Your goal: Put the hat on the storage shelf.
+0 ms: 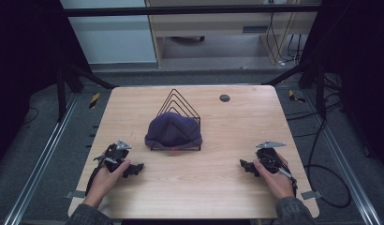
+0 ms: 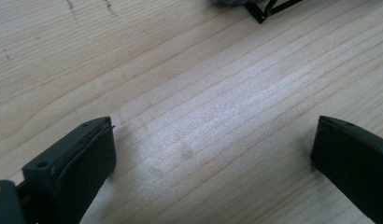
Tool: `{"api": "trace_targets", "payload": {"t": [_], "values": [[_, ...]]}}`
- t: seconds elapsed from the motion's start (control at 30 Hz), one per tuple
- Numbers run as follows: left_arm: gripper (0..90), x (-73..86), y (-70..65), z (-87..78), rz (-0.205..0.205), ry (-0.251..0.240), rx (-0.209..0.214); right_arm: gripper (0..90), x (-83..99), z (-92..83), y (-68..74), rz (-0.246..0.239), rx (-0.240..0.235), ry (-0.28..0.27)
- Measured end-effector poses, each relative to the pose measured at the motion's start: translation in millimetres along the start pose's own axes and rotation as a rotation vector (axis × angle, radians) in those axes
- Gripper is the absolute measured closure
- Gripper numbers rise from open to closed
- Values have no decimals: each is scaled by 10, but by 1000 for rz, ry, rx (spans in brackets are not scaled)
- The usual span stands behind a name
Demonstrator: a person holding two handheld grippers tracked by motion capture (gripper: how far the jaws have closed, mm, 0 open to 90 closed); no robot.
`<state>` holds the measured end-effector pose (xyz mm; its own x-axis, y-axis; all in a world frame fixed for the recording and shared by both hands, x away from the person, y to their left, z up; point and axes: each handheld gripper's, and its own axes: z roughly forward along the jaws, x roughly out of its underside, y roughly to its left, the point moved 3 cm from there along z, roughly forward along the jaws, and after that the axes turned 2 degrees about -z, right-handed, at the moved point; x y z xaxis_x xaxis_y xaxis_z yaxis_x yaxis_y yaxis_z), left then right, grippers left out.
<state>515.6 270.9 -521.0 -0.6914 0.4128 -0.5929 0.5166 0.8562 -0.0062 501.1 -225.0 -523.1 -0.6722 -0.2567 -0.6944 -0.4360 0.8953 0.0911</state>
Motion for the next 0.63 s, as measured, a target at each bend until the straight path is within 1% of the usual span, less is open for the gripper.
{"api": "trace_targets", "payload": {"t": [0.03,0.07,0.1,0.13,0.17,0.2,0.27,0.3,0.33,0.63], "values": [[0,0,0,0,0,-1,0,121,14,8,21,-15,13,-5],[0,0,0,0,0,-1,0,121,14,8,21,-15,13,-5],[0,0,0,0,0,0,0,108,32,20,42,-37,30,-17],[0,0,0,0,1,0,0,103,39,24,57,-46,40,-16],[0,0,0,0,0,0,0,103,39,24,57,-46,40,-16],[0,1,-1,0,-1,-1,0,98,53,38,73,-74,59,-24],[0,2,0,0,1,-2,-2,87,67,55,82,-97,68,-36],[0,2,0,-1,1,-2,-2,87,67,55,82,-97,68,-36],[0,3,1,-1,2,-2,-2,83,85,60,88,-94,66,-59],[0,4,-2,-1,2,-4,-1,83,88,57,92,-96,66,-58]]}}
